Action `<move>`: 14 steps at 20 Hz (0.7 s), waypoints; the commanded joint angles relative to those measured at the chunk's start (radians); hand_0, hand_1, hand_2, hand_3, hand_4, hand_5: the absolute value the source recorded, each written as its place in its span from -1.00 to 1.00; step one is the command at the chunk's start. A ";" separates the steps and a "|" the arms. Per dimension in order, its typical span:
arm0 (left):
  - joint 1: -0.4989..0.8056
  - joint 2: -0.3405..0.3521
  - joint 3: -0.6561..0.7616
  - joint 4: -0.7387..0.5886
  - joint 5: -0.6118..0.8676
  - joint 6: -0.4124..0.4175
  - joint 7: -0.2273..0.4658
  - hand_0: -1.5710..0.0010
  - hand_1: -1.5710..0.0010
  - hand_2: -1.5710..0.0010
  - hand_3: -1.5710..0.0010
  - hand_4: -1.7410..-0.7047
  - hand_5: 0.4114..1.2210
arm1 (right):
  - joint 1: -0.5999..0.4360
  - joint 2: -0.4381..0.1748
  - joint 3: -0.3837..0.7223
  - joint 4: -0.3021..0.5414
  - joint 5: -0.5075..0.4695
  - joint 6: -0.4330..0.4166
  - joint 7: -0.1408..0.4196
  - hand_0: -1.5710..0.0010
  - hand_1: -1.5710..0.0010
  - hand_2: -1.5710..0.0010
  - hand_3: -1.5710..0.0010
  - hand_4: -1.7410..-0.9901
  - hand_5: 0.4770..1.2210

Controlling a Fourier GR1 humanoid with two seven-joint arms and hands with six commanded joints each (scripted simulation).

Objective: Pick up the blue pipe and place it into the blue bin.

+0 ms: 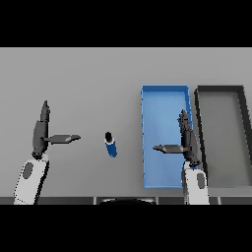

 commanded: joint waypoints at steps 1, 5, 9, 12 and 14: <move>-0.001 -0.001 0.000 0.000 0.000 0.001 -0.004 1.00 1.00 1.00 1.00 0.49 -0.55 | -0.001 -0.001 -0.001 0.000 -0.001 0.000 0.000 1.00 1.00 1.00 1.00 0.41 -0.69; -0.006 -0.007 -0.005 0.000 -0.006 0.006 -0.003 1.00 1.00 1.00 1.00 0.49 -0.55 | -0.005 -0.008 -0.008 0.005 -0.007 0.004 0.002 1.00 1.00 1.00 1.00 0.41 -0.69; 0.002 0.143 -0.067 0.000 -0.004 -0.248 -0.089 1.00 1.00 1.00 1.00 0.49 -0.54 | 0.029 -0.142 0.078 -0.058 0.159 0.045 -0.080 1.00 1.00 1.00 1.00 0.45 -0.70; 0.000 0.182 -0.078 0.022 -0.011 -0.315 -0.124 1.00 1.00 1.00 1.00 0.49 -0.54 | 0.042 -0.156 0.105 -0.080 0.194 0.053 -0.083 1.00 1.00 1.00 1.00 0.47 -0.71; 0.002 0.189 -0.086 -0.001 0.003 -0.344 -0.139 1.00 1.00 1.00 1.00 0.50 -0.55 | 0.050 -0.169 0.107 -0.087 0.205 0.056 -0.081 1.00 1.00 1.00 1.00 0.48 -0.71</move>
